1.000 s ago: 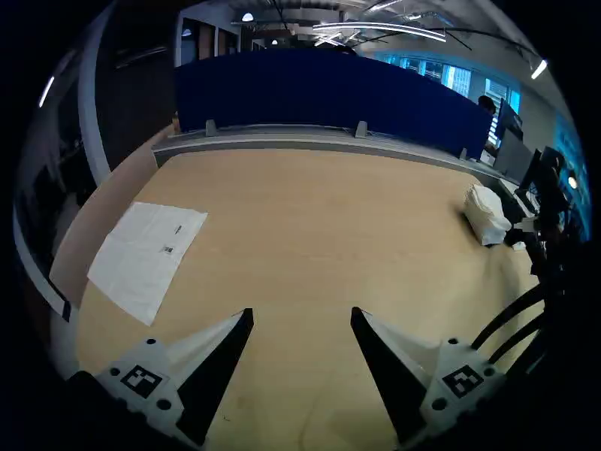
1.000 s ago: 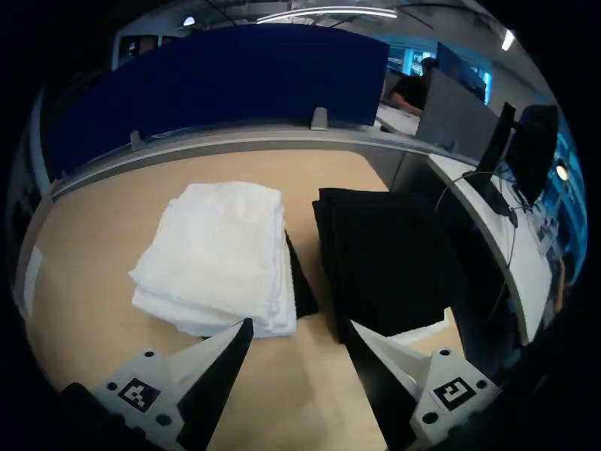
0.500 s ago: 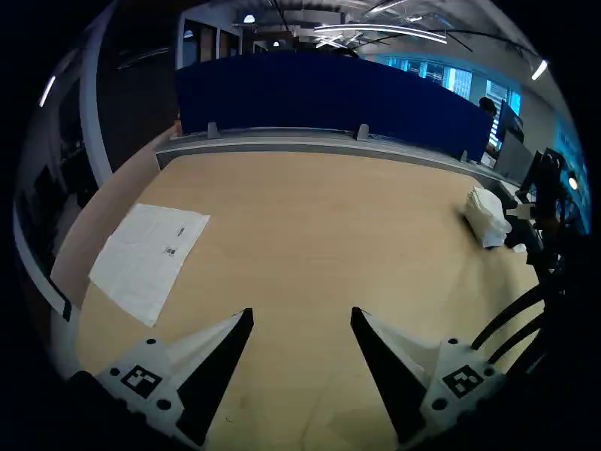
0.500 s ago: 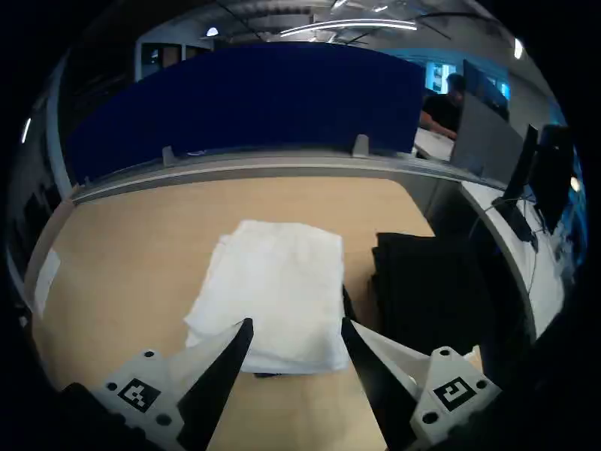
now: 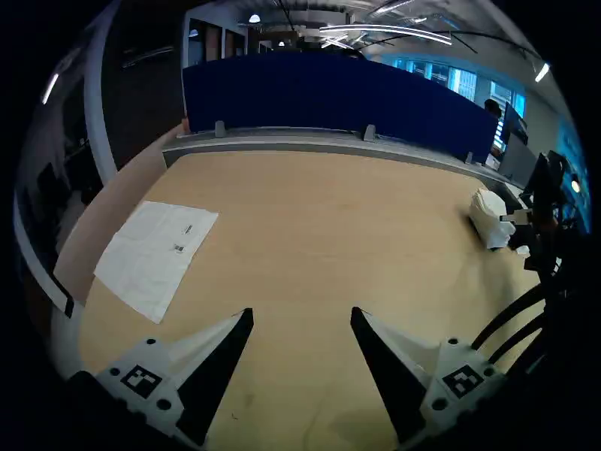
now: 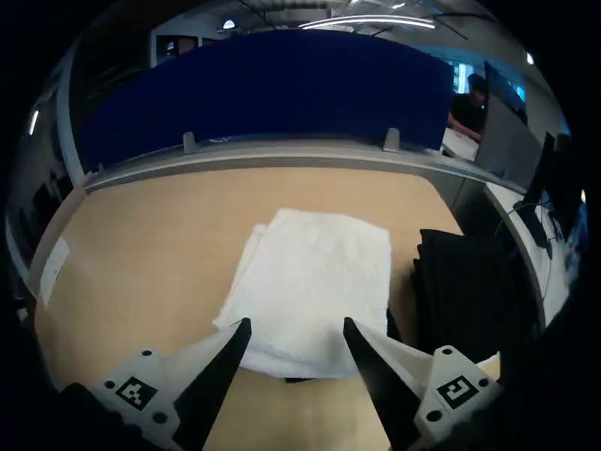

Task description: Fold towel

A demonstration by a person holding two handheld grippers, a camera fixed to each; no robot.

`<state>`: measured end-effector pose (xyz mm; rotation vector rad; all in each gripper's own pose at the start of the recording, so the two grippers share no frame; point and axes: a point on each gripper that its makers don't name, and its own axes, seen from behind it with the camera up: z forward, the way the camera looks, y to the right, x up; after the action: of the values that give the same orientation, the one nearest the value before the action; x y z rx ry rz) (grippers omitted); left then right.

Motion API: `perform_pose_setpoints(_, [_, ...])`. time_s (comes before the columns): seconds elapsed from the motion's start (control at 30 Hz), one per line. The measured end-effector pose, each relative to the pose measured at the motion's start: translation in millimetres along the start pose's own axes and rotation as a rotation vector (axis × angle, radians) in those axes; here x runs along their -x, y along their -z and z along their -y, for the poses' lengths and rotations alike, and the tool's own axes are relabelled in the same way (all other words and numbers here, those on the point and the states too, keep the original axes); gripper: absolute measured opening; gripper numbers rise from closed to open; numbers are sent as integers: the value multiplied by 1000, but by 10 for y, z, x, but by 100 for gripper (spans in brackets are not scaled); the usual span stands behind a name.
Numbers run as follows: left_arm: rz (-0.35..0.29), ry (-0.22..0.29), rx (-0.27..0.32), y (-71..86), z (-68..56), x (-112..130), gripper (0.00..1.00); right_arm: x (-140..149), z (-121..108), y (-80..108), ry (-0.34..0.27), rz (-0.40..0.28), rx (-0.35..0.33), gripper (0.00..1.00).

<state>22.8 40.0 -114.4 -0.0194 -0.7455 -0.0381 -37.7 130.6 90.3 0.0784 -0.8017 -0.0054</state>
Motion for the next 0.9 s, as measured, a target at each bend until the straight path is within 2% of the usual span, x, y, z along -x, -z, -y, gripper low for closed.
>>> perform_pose_setpoints(0.27, [5, 1, -6, -6, 20, 35, 97, 241, -59, -97, 45, 55, 5, 95])
perform_pose_setpoints(0.4, [6, 0, -10, -13, 31, 49, 97, 217, -60, -105, 53, 53, 2, 95])
perform_pose_setpoints(0.6, [6, 5, -9, -12, 35, 44, 96, -117, -57, -39, 42, -13, 2, 96])
perform_pose_setpoints(0.9, [7, 10, -20, 12, 49, 71, 97, -625, -119, -195, 39, -57, -2, 96])
